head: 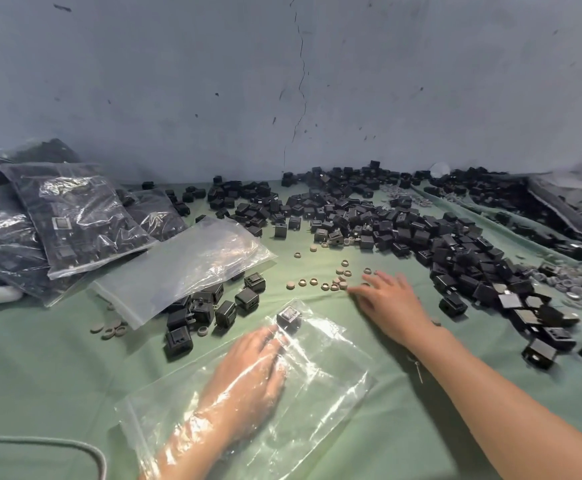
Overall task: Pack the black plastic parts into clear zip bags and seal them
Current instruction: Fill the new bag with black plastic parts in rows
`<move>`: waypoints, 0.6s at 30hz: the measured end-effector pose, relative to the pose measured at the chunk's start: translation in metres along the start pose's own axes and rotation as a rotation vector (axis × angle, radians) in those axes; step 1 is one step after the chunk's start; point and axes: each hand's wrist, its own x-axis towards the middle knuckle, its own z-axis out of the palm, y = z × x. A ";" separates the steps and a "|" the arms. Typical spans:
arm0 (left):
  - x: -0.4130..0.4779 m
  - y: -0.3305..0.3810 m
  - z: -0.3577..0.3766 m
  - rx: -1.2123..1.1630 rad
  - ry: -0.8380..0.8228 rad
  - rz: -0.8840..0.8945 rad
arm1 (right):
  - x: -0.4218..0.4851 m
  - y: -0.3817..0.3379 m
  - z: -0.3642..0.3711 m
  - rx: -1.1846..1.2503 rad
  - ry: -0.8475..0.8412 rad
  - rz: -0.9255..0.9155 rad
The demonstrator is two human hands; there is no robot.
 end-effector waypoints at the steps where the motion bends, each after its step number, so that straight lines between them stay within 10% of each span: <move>1: 0.002 -0.003 0.004 -0.008 -0.020 -0.003 | 0.002 0.016 -0.003 -0.032 0.031 0.098; 5: 0.008 -0.009 0.017 -0.005 -0.016 0.003 | -0.003 0.043 -0.014 -0.002 0.004 0.346; 12: 0.009 -0.014 0.027 -0.075 -0.017 0.031 | -0.052 -0.010 0.019 0.094 -0.060 -0.054; 18: -0.005 -0.011 0.033 0.028 0.040 0.072 | -0.046 0.042 -0.002 -0.205 0.105 0.307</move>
